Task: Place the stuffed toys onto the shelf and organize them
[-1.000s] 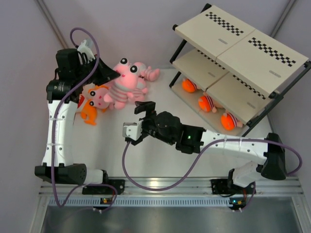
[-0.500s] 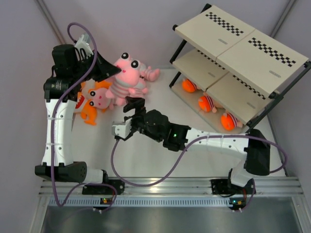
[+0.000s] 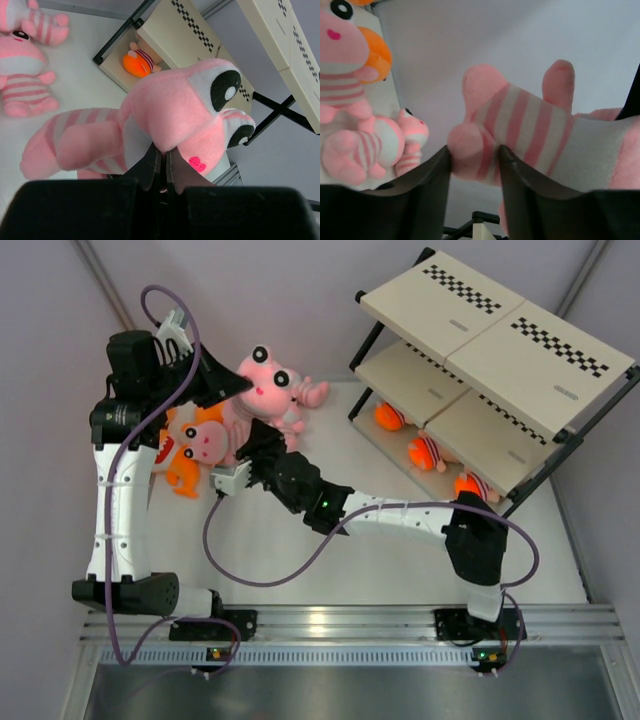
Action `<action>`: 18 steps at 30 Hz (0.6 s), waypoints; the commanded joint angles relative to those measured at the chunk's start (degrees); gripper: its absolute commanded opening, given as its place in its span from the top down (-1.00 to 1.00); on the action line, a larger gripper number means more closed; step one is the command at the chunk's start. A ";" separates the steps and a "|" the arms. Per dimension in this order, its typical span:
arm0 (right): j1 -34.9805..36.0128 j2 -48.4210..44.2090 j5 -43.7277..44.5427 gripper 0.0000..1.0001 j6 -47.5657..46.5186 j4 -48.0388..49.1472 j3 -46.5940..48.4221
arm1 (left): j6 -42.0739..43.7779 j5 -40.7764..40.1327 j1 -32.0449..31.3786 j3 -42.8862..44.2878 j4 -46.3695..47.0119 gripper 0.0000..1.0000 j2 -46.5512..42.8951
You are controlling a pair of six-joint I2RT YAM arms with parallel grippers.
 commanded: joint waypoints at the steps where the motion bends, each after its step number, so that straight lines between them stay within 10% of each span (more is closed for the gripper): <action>1: -2.46 0.32 6.23 0.26 -4.13 11.84 2.44 | 0.02 3.81 -0.09 1.51 0.90 1.00 -1.26; 4: -3.08 -1.52 5.18 1.00 -0.80 9.58 3.06 | 1.33 3.28 -0.09 1.24 0.46 1.00 -1.17; 18: -1.41 -15.94 -1.33 1.00 6.76 -4.74 -1.43 | 6.26 0.20 -0.09 0.62 -0.42 1.00 -1.26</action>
